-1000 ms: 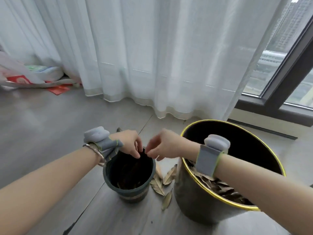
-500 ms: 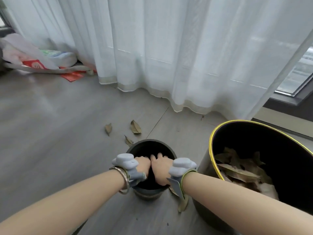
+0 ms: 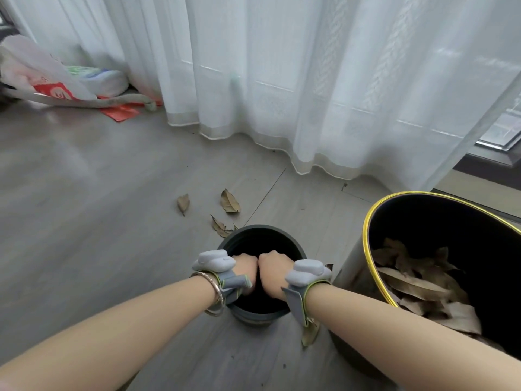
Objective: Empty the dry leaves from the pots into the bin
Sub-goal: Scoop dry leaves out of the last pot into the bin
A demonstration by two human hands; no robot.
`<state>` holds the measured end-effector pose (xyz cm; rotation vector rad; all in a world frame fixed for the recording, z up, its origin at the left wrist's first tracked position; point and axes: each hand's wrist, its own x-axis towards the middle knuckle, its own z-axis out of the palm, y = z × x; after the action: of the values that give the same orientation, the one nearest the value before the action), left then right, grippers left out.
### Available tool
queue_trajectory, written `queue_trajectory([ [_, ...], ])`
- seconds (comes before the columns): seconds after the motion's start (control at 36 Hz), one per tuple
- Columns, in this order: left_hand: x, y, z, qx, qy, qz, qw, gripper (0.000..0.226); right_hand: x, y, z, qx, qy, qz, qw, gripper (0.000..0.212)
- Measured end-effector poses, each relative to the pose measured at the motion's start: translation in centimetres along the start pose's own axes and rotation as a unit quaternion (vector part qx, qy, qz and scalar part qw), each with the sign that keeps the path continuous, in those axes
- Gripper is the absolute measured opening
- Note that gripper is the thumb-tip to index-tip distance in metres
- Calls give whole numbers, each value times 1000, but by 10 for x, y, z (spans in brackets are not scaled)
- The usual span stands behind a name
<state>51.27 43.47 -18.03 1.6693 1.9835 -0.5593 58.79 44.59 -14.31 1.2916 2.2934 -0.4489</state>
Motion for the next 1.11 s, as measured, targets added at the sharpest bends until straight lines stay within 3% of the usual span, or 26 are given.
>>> queue_trajectory([
  [0.06, -7, 3, -6, 21, -3, -19, 1000, 32, -1, -1, -6, 12, 16, 8, 1000, 31],
  [0.19, -20, -7, -18, -77, 63, 33, 994, 26, -9, 1, -21, 63, 64, 21, 996, 23],
  [0.36, -30, -10, -42, -102, 34, 38, 993, 27, -20, 5, -42, 122, 86, 25, 988, 22],
  [0.5, -56, -15, -67, -150, 71, 78, 983, 22, -32, 14, -62, 187, 95, 16, 978, 24],
  [0.69, -89, -16, -104, -171, 153, 115, 966, 33, -50, 29, -99, 242, 131, 13, 961, 28],
  [0.81, -107, -8, -123, -175, 186, 140, 957, 34, -74, 42, -120, 234, 144, -10, 961, 24],
  [0.89, -120, 4, -138, -178, 203, 166, 948, 32, -90, 60, -134, 300, 124, -22, 946, 7],
  [1.11, -142, 49, -158, -213, 244, 238, 916, 25, -144, 99, -155, 319, 156, -9, 935, 11],
])
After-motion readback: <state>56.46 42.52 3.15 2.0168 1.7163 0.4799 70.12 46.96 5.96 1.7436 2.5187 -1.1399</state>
